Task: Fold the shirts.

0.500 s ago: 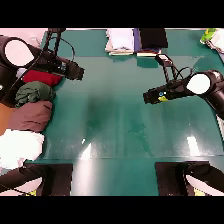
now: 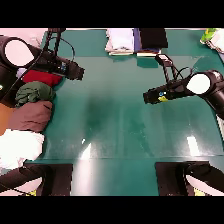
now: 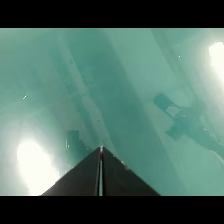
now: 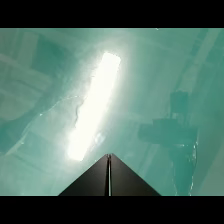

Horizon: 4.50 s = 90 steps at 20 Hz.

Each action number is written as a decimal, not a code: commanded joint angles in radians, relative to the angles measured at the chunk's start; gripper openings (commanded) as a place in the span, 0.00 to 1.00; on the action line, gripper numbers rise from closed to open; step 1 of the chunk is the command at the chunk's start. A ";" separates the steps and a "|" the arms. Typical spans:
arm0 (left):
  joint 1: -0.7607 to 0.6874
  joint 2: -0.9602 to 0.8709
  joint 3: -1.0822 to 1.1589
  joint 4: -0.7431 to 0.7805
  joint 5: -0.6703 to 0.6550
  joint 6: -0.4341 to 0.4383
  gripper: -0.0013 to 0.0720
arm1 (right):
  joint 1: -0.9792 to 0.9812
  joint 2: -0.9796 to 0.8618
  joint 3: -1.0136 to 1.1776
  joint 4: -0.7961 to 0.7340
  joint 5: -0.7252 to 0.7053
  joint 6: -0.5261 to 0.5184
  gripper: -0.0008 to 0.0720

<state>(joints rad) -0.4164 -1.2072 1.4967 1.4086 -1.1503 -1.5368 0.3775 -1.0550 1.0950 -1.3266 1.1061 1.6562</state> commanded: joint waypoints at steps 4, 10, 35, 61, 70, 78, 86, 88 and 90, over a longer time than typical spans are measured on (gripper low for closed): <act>0.000 -0.001 0.000 -0.002 0.105 -0.001 0.06 | 0.001 0.000 0.000 0.000 0.000 0.000 0.05; 0.010 -0.001 0.000 0.156 0.190 0.020 0.29 | 0.001 -0.001 0.000 0.000 -0.001 0.000 0.05; 0.519 -0.525 0.054 0.261 0.298 -0.079 0.05 | 0.001 0.018 0.000 0.000 -0.076 0.000 0.05; -0.383 -0.229 0.174 0.138 -0.123 0.098 0.80 | -0.217 0.045 0.524 -0.002 0.056 0.000 0.04; -0.090 -0.247 -0.042 0.003 -0.011 0.045 0.78 | -0.217 0.045 0.524 -0.002 0.086 -0.001 0.04; -0.086 -0.417 -0.142 -0.270 0.164 0.046 0.78 | -0.217 0.045 0.523 -0.003 0.126 -0.001 0.04; -0.137 -0.483 -0.134 -0.284 0.198 0.045 0.78 | -0.216 0.045 0.523 -0.002 0.136 0.000 0.04; -0.137 -0.495 -0.134 -0.284 0.191 0.045 0.78 | -0.216 0.045 0.523 -0.002 0.136 0.000 0.04; -0.137 -0.499 -0.134 -0.286 0.199 0.042 0.76 | -0.216 0.045 0.524 -0.002 0.143 0.000 0.04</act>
<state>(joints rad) -0.5503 -1.6932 1.3636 1.1229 -0.9554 -1.4921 0.1616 -1.0092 1.6180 -1.3285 1.2404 1.6554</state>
